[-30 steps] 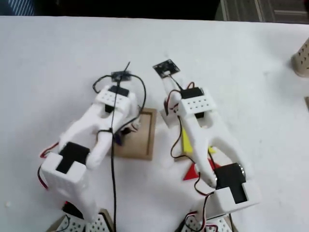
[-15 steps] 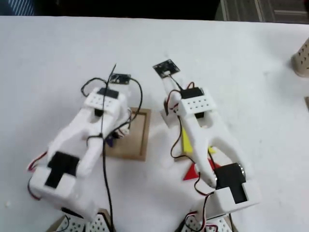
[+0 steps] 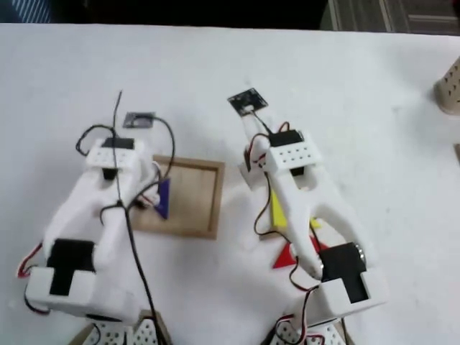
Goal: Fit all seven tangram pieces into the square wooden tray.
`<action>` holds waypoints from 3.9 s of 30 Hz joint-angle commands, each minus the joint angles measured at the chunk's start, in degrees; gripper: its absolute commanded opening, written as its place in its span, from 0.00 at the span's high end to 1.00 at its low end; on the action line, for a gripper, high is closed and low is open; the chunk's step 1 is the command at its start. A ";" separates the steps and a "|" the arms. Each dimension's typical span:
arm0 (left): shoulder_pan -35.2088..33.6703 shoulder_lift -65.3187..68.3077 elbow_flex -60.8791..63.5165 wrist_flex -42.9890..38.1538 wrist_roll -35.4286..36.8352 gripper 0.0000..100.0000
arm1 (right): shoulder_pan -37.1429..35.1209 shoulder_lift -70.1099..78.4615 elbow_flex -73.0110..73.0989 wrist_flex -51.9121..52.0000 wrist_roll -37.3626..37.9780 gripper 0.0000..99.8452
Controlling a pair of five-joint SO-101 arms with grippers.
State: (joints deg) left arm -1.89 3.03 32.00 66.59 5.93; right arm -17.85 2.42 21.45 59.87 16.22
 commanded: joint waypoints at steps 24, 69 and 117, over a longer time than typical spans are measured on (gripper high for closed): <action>5.23 11.38 -15.21 -10.20 6.95 0.98 | 0.66 -3.30 -0.35 -0.84 0.70 0.98; 5.05 8.92 -10.11 -19.96 3.25 0.98 | 0.66 -3.30 -0.35 -0.84 0.70 0.98; -13.76 -18.24 6.95 -30.07 3.34 0.97 | -16.31 2.68 7.03 -22.55 -34.29 0.79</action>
State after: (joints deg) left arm -14.81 -13.41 41.41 37.93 9.01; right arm -33.32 4.70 30.07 40.26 -18.86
